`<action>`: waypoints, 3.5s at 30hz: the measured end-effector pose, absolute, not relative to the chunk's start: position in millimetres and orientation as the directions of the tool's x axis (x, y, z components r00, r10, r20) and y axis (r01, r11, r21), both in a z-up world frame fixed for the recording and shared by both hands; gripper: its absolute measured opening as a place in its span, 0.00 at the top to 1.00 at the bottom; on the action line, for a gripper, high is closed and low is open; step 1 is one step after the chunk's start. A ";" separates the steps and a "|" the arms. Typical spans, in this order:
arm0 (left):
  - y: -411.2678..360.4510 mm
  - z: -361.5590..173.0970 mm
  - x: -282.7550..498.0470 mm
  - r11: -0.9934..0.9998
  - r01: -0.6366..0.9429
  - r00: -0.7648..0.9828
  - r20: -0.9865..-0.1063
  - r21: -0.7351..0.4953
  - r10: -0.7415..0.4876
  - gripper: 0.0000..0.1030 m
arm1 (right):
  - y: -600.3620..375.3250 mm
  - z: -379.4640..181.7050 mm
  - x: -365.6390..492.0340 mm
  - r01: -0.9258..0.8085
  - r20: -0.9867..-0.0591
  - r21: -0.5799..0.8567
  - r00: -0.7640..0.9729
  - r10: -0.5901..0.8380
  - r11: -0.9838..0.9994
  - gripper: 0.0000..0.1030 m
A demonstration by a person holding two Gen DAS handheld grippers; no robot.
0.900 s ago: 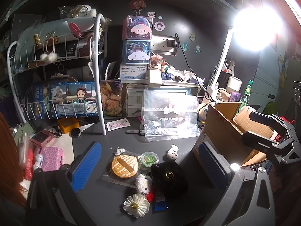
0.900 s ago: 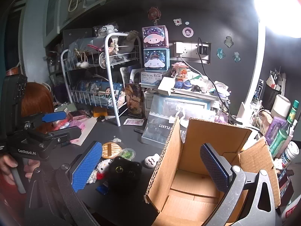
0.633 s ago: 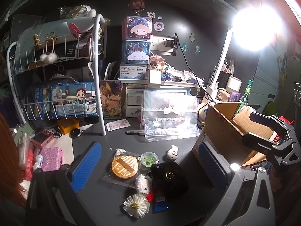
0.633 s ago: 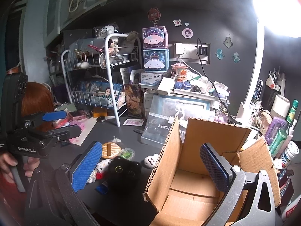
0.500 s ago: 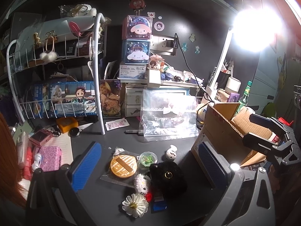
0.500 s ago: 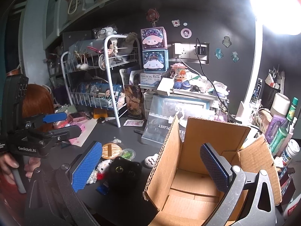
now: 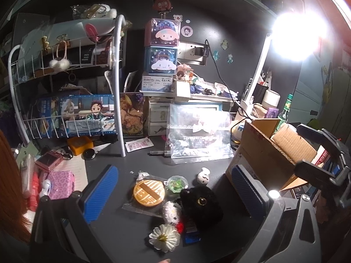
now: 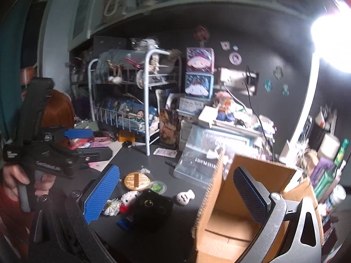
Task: Organize objects
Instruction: 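Move both tools toward the black cat plush on the desk, then close the right tool on the black cat plush while the left tool clamps its other side, then carry the black plush over the cardboard box and open both tools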
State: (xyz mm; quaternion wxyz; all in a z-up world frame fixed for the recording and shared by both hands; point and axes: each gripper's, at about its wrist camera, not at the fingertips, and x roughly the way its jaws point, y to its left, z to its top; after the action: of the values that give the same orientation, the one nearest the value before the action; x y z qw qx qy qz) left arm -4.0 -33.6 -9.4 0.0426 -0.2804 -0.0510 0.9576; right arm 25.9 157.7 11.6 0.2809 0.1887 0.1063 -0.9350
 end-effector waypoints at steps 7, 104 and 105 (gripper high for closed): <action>-65.6 -24.3 -4.6 -0.992 -0.038 -0.829 -0.550 -0.123 0.100 0.01 | 108.6 -5.3 31.1 0.644 -0.467 -0.096 -0.702 -0.537 -0.759 0.12; 29.0 71.0 -79.9 -0.888 -0.429 -0.685 -0.581 -0.168 0.440 0.02 | 177.6 40.4 -19.3 0.661 -0.531 0.023 -0.627 -0.570 -0.750 0.21; 17.4 69.2 -74.4 -0.900 -0.405 -0.704 -0.572 -0.162 0.420 0.01 | 165.4 38.5 -12.0 0.689 -0.529 0.027 -0.605 -0.595 -0.724 0.21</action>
State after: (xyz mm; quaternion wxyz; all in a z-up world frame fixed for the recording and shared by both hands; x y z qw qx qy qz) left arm -74.4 17.4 69.2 0.2237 -0.3128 -0.0120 0.9230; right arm -12.0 165.4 38.5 0.3603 0.2602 0.0901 -0.8913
